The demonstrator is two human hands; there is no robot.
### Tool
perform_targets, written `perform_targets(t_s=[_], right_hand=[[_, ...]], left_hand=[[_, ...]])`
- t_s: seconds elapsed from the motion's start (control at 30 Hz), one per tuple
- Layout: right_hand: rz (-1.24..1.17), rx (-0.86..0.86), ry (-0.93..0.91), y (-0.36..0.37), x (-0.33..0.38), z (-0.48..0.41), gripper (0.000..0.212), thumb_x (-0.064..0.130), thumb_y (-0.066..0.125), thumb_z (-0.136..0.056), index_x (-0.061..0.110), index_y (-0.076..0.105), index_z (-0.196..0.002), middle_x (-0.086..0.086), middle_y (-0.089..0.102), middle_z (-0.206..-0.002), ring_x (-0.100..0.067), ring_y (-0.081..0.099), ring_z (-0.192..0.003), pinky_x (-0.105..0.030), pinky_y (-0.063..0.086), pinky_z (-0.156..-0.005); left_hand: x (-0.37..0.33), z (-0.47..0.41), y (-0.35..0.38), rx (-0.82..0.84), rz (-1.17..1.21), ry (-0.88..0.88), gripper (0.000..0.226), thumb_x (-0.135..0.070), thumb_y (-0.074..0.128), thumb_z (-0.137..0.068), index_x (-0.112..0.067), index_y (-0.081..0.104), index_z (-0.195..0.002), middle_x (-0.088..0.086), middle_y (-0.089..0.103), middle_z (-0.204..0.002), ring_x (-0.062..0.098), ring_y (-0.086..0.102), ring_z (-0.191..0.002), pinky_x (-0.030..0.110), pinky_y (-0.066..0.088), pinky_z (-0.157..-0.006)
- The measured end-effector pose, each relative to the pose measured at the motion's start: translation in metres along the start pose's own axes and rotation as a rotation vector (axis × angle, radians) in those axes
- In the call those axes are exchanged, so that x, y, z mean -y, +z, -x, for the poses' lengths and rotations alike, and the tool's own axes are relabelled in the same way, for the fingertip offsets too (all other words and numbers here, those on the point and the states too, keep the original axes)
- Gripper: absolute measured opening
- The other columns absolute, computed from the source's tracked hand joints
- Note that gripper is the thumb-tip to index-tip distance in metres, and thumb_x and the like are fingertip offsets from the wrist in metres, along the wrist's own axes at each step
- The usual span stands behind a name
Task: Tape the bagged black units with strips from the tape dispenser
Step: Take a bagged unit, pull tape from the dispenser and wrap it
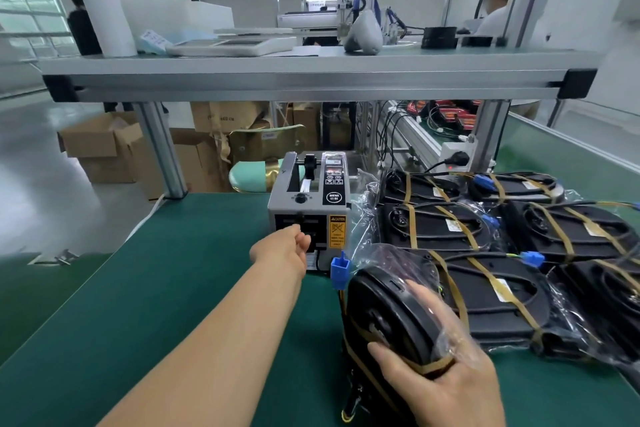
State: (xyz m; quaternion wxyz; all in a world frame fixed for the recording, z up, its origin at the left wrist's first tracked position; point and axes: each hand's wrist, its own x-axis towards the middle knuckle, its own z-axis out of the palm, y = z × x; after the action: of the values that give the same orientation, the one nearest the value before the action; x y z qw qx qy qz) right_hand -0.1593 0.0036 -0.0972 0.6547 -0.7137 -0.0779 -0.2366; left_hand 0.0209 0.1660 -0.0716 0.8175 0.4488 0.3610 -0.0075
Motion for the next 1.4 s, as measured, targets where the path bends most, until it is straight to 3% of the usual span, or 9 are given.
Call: perform_targets(t_s=[0.2, 0.33, 0.47, 0.53, 0.6, 0.67, 0.77, 0.9, 1.4], right_hand=[[0.049, 0.015, -0.026, -0.003, -0.003, 0.002, 0.082, -0.008, 0.093, -0.048, 0.035, 0.068, -0.114, 0.027, 0.074, -0.094, 0.008, 0.071, -0.084, -0.002, 0.050, -0.071], [0.085, 0.027, -0.070, -0.008, 0.000, 0.003, 0.079, 0.011, 0.095, -0.047, 0.035, 0.066, -0.116, 0.032, 0.071, -0.097, 0.014, 0.067, -0.087, 0.001, 0.047, -0.074], [0.133, 0.043, -0.063, -0.011, -0.002, 0.004, 0.080, -0.003, 0.094, -0.050, 0.028, 0.066, -0.119, 0.039, 0.067, -0.100, 0.020, 0.063, -0.090, 0.004, 0.043, -0.075], [0.103, 0.051, -0.038, -0.010, -0.002, 0.004, 0.079, 0.002, 0.096, -0.051, 0.024, 0.067, -0.121, 0.036, 0.069, -0.102, 0.016, 0.065, -0.091, 0.003, 0.044, -0.076], [0.074, 0.053, -0.031, -0.009, -0.002, 0.005, 0.074, 0.012, 0.090, -0.053, 0.028, 0.067, -0.122, 0.030, 0.070, -0.105, 0.010, 0.067, -0.094, -0.001, 0.047, -0.078], [0.061, 0.049, -0.037, -0.008, -0.002, 0.005, 0.071, 0.013, 0.087, -0.056, 0.038, 0.068, -0.119, 0.025, 0.072, -0.106, 0.004, 0.070, -0.095, -0.005, 0.050, -0.078], [0.048, 0.054, -0.052, -0.004, 0.002, 0.007, 0.070, 0.018, 0.087, -0.058, 0.047, 0.065, -0.118, 0.016, 0.074, -0.106, -0.005, 0.073, -0.092, -0.013, 0.054, -0.077], [0.047, 0.049, -0.051, -0.001, 0.000, 0.008, 0.071, 0.021, 0.087, -0.061, 0.044, 0.063, -0.124, 0.008, 0.074, -0.111, -0.013, 0.073, -0.096, -0.022, 0.057, -0.082], [0.095, 0.046, -0.041, 0.001, -0.002, 0.012, 0.074, 0.030, 0.085, -0.058, 0.026, 0.063, -0.129, 0.012, 0.072, -0.115, -0.010, 0.071, -0.102, -0.020, 0.055, -0.085]], left_hand=[[0.004, 0.012, 0.000, -0.047, 0.042, 0.113, 0.012, -0.004, 0.063, -0.085, -0.010, 0.056, -0.078, 0.000, 0.053, -0.058, 0.007, 0.047, -0.045, 0.017, 0.032, -0.035], [-0.005, 0.063, -0.033, 0.269, -0.163, 0.166, 0.023, -0.014, 0.067, -0.087, -0.017, 0.055, -0.067, -0.007, 0.050, -0.051, 0.004, 0.044, -0.039, 0.018, 0.036, -0.043], [-0.011, 0.138, -0.076, 0.665, -0.358, 0.299, 0.021, -0.026, 0.081, -0.066, -0.021, 0.062, -0.059, -0.002, 0.050, -0.062, 0.008, 0.044, -0.048, 0.020, 0.043, -0.049], [-0.009, 0.163, -0.084, 0.727, -0.478, 0.351, 0.025, -0.038, 0.080, -0.054, -0.019, 0.065, -0.060, 0.000, 0.047, -0.062, 0.009, 0.041, -0.051, 0.023, 0.041, -0.054], [-0.005, 0.177, -0.083, 0.714, -0.602, 0.428, 0.029, -0.040, 0.082, -0.049, -0.017, 0.070, -0.063, -0.003, 0.049, -0.059, 0.008, 0.042, -0.052, 0.024, 0.037, -0.060], [-0.003, 0.183, -0.077, 0.712, -0.652, 0.508, 0.024, -0.027, 0.090, -0.050, -0.018, 0.072, -0.062, -0.008, 0.055, -0.055, 0.002, 0.045, -0.049, 0.013, 0.039, -0.056], [-0.001, 0.182, -0.070, 0.699, -0.688, 0.580, 0.010, -0.021, 0.082, -0.065, -0.017, 0.073, -0.062, -0.007, 0.063, -0.057, -0.001, 0.053, -0.050, 0.006, 0.040, -0.051], [0.003, 0.177, -0.064, 0.686, -0.697, 0.574, 0.011, -0.012, 0.077, -0.072, -0.013, 0.074, -0.062, -0.006, 0.062, -0.053, -0.003, 0.050, -0.044, 0.006, 0.037, -0.047], [0.012, 0.172, -0.061, 0.614, -0.645, 0.563, 0.014, -0.010, 0.077, -0.074, -0.008, 0.071, -0.062, -0.009, 0.055, -0.046, -0.002, 0.045, -0.039, 0.006, 0.035, -0.043]])
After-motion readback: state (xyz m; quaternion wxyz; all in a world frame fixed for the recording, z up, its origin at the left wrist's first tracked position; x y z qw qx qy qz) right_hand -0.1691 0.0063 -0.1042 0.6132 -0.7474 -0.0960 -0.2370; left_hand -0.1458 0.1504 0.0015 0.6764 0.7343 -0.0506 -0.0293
